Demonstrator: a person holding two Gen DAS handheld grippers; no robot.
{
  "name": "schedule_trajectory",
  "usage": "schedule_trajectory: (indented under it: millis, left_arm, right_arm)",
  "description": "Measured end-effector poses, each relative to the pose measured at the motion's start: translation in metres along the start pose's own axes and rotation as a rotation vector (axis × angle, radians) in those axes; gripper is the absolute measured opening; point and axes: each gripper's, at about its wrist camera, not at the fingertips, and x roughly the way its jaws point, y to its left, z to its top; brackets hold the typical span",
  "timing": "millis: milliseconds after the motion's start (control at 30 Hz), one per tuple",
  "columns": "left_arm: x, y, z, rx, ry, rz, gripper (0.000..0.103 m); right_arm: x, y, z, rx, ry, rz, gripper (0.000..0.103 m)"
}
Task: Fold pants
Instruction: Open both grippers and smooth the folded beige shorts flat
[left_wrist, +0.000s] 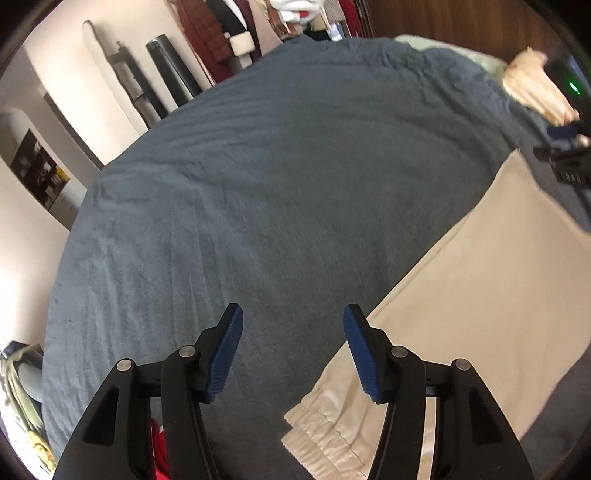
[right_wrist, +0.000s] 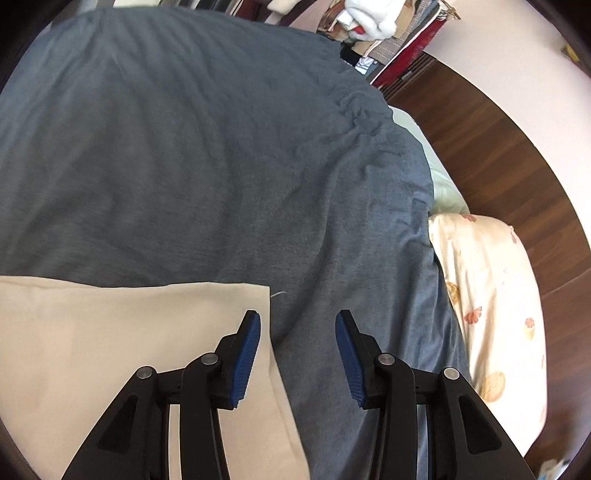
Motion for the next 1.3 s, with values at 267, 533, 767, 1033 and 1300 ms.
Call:
schedule_trajectory:
  millis: [267, 533, 767, 1033, 1300]
  left_arm:
    - [-0.065, -0.016, -0.005, -0.023, -0.128, -0.152, 0.056]
    - [-0.111, -0.036, -0.001, -0.060, -0.219, -0.293, 0.055]
    - [-0.127, -0.059, 0.013, -0.023, -0.272, -0.356, 0.056]
    - [-0.140, -0.074, 0.038, 0.086, -0.202, -0.393, 0.055]
    - [-0.141, -0.106, 0.056, 0.354, -0.220, -0.317, 0.060]
  right_arm:
    - [-0.074, -0.032, -0.037, 0.116, -0.175, 0.163, 0.042]
    - [-0.126, -0.052, -0.090, 0.225, -0.304, 0.291, 0.042]
    - [-0.140, -0.054, -0.119, 0.316, -0.377, 0.381, 0.042]
    - [-0.146, -0.069, -0.144, 0.511, -0.316, 0.404, 0.042]
    - [-0.139, -0.101, -0.196, 0.753, -0.142, 0.342, 0.042]
